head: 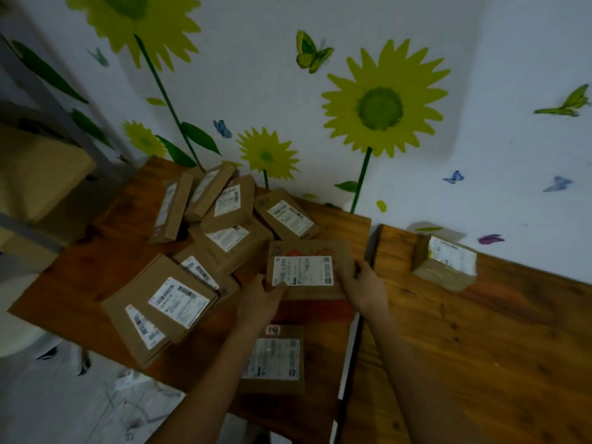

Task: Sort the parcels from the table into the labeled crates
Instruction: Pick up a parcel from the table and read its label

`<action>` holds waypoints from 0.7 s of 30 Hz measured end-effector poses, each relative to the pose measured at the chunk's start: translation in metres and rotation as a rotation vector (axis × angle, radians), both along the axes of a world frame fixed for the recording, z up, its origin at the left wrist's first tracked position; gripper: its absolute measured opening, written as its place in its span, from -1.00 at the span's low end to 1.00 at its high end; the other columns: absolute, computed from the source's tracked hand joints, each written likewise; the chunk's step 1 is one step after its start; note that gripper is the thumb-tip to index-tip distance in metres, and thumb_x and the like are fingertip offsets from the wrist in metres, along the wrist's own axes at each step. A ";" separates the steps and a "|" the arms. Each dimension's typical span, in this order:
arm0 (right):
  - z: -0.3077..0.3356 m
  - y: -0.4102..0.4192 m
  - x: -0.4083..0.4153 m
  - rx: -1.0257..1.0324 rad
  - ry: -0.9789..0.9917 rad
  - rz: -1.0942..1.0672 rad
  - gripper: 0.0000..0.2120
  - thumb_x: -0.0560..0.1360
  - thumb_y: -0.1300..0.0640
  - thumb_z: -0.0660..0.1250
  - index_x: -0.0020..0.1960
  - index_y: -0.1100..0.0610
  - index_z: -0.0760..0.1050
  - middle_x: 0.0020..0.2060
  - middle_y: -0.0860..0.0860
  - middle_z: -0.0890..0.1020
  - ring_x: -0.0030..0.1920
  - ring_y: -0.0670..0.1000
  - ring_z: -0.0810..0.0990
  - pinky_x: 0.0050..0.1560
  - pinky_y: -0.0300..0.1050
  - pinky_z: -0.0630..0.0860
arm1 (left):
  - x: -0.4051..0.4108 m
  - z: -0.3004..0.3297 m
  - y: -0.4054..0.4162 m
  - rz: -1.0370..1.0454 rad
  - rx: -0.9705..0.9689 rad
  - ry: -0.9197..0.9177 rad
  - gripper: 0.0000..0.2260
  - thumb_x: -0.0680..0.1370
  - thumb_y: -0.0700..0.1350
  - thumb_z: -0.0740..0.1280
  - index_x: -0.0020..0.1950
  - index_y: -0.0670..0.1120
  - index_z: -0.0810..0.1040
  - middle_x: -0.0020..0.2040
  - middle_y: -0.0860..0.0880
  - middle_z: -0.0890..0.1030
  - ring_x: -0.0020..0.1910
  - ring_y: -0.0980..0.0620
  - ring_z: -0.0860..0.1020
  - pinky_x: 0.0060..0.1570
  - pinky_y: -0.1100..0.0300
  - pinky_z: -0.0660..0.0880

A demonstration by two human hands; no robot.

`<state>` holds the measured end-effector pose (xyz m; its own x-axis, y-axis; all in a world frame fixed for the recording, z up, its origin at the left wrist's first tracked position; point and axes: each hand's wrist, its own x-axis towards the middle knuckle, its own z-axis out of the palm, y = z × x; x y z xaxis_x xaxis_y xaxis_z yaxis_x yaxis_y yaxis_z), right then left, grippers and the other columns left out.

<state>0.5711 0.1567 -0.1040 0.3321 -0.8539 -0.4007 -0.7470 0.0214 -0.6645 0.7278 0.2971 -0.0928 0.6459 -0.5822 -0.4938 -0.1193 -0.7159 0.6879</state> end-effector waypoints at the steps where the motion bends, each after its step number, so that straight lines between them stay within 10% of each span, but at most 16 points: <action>1: 0.010 0.004 -0.006 -0.035 -0.006 -0.035 -0.44 0.62 -0.20 0.26 0.50 0.10 0.35 0.24 0.08 0.63 0.14 0.12 0.64 -0.02 -0.09 0.54 | -0.006 0.007 0.001 0.013 -0.054 0.017 -0.63 0.63 0.05 0.33 0.37 -0.09 0.44 0.24 -0.01 0.52 0.18 -0.03 0.52 0.07 0.13 0.44; 11: 0.125 0.103 -0.054 -0.275 -0.263 -0.424 -0.47 0.55 -0.19 0.37 0.42 0.04 0.43 0.22 -0.04 0.60 0.01 -0.11 0.51 -0.14 -0.24 0.42 | -0.053 0.113 0.043 0.186 -0.674 0.227 -0.46 0.57 -0.05 0.41 0.51 0.07 0.30 0.20 0.15 0.40 0.19 0.10 0.40 -0.11 0.33 0.39; 21: 0.202 0.237 -0.080 -0.332 -0.508 -0.546 -0.53 0.43 -0.18 0.47 0.23 -0.17 0.34 0.03 -0.33 0.49 -0.04 -0.18 0.57 -0.17 -0.18 0.56 | -0.071 0.181 0.101 0.258 -1.115 0.279 -0.60 0.54 -0.15 0.45 0.13 0.28 0.38 0.18 0.04 0.56 0.01 0.18 0.65 -0.18 0.30 0.61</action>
